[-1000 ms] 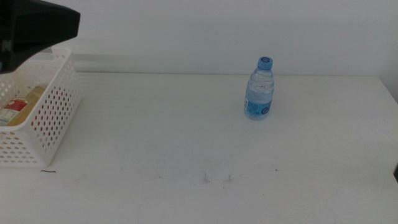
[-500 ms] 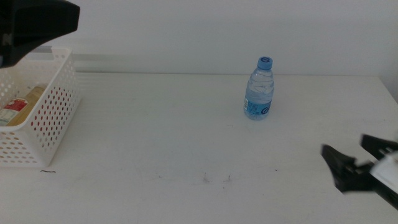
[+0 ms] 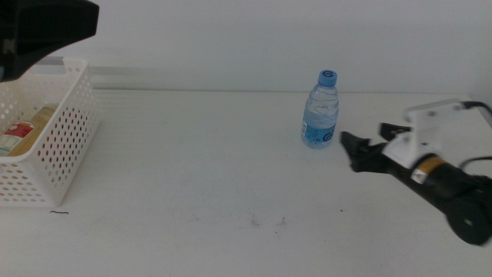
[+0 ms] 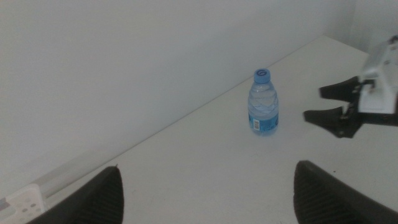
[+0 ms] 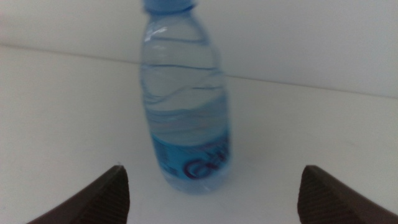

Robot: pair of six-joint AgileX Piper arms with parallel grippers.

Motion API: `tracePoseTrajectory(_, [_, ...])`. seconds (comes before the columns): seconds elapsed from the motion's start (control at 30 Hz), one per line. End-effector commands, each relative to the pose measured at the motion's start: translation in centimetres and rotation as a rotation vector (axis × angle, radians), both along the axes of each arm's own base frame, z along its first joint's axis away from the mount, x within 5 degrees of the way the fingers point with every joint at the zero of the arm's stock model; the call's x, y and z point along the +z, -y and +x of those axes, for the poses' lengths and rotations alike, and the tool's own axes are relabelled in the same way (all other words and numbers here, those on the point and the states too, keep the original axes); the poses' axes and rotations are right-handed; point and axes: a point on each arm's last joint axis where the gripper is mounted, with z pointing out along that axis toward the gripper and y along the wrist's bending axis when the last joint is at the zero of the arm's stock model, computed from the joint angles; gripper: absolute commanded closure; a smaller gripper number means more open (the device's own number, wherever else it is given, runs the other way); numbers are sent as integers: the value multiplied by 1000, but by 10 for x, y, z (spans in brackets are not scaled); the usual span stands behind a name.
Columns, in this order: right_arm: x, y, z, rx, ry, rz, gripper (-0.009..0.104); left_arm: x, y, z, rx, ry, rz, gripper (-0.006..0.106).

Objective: Use arms to grab the bottles and put them into the dustbin to the left of the table.

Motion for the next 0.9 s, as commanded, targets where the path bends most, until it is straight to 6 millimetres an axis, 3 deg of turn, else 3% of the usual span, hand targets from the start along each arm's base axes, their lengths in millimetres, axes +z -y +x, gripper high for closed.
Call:
tracePoseTrajectory(0.0, [-6,-11,14,63,30,-14,4,1,1,0,0,7,-12,7])
tracePoseTrajectory(0.53, [-42,-46,100,134,103,-27,6,1,1,0,0,7,-12,7])
tracePoseTrajectory(0.6, [-44,-48,103,137,89,-38,21,1,1,0,0,7,-12,7])
tracePoseTrajectory(0.63, [-45,-50,102,142,77,-46,40,1,1,0,0,7,-12,7])
tracePoseTrajectory(0.7, [-37,-58,99,173,92,-55,88,1,1,0,1,8,-13,7])
tracePoseTrajectory(0.73, [-29,-66,97,192,109,-44,96,1,1,0,1,10,-14,7])
tracePoseTrajectory(0.87, [6,-104,90,270,196,-18,91,1,1,0,1,10,-14,7])
